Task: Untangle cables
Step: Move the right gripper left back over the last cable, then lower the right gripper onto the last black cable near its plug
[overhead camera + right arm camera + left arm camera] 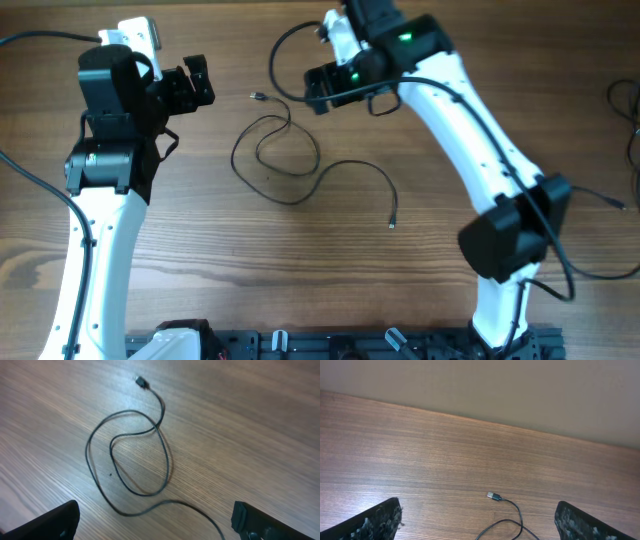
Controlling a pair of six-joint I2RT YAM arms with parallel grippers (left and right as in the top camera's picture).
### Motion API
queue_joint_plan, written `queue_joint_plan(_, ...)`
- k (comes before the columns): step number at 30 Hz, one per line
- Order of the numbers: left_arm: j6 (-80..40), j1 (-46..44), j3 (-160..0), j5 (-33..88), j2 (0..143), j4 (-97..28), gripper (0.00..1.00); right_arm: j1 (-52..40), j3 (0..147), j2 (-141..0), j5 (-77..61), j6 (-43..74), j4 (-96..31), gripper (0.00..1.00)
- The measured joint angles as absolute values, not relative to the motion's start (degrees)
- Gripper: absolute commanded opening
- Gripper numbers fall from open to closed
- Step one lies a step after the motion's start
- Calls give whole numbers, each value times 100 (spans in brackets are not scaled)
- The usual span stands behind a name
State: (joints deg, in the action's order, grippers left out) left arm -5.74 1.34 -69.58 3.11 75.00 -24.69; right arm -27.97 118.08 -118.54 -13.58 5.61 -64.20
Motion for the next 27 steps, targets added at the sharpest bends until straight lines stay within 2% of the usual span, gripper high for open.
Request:
queue_joint_plan(6,-593,261,-6958,333,7500,-2473,100,-2888,11756,-12263,-1291,779,-6259,100)
queue_joint_plan(21,-878,506,-6958,419,7498,-2539,100,-2943,11754,-12278,-823,1251,-5148,100)
queue_joint_plan(27,-893,506,-6958,460,7498,-2541,100,-3100,11756,-12320,-801,1256,-5096,99)
